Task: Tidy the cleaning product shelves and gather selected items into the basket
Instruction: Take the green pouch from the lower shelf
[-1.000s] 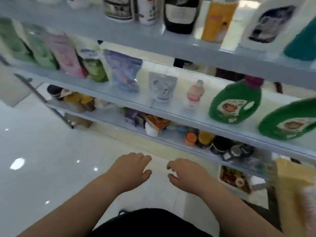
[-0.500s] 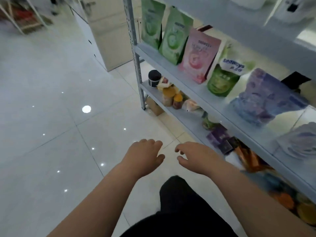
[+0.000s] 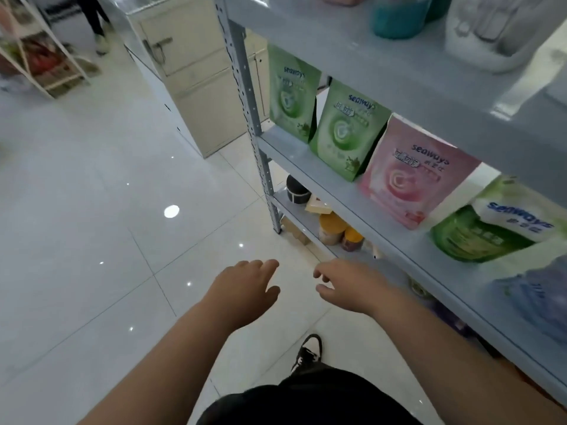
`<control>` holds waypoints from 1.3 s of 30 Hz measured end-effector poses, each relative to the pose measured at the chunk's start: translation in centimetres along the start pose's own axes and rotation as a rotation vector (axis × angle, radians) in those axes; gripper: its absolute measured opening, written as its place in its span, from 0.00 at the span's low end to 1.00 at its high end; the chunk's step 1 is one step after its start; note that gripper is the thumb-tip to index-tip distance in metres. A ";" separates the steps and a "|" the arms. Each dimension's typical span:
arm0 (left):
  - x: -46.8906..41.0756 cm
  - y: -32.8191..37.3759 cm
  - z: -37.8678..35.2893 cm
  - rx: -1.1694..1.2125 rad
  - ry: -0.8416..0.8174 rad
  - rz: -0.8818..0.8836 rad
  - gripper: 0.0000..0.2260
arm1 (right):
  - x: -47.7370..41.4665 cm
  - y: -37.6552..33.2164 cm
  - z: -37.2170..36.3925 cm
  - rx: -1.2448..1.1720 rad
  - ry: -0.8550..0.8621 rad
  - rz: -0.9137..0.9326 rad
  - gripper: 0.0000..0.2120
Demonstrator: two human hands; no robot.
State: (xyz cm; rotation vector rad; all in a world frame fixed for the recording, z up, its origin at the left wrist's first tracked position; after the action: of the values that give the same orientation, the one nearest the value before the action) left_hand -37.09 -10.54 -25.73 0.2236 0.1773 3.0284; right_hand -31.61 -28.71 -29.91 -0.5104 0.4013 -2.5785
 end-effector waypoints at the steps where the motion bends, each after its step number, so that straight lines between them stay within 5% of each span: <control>1: -1.5 -1.0 0.4 -0.008 0.006 0.004 0.22 | -1.7 -0.3 0.7 0.003 0.003 -0.004 0.18; 7: -9.1 -4.1 0.8 0.047 0.029 -0.047 0.23 | -9.2 -0.6 3.2 0.013 0.017 -0.069 0.19; 16: -23.2 -9.6 0.9 0.060 -0.058 -0.335 0.23 | -16.2 1.0 4.2 -0.074 0.103 -0.416 0.15; 20: -29.5 -13.1 2.8 0.061 -0.039 -0.428 0.22 | -19.1 -0.7 6.2 -0.156 0.301 -0.584 0.05; 25: -34.3 -15.4 2.7 0.073 -0.063 -0.508 0.25 | -23.4 -2.7 8.3 -0.382 0.590 -0.739 0.22; 32: -38.4 -14.3 -0.5 -0.143 -0.199 -0.641 0.36 | -28.8 0.0 14.4 -0.642 0.935 -0.822 0.32; 39: -39.0 -15.9 -2.4 -0.264 -0.305 -0.662 0.39 | -33.0 3.2 16.7 -0.586 0.980 -0.940 0.11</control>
State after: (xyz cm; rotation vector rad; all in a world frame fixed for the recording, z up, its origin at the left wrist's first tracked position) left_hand 2.40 0.68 -35.54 0.4860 -0.1473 2.2951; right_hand 3.65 -17.89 -25.52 0.6391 1.5789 -3.4416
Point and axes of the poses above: each hand's wrist, its own x-axis away from the middle knuckle, its own z-axis out of the back of the hand, y = z × x, the point moved 8 cm from there along -x, towards the middle knuckle, and after that the axes turned 14 degrees about y, right-handed, at the moved point
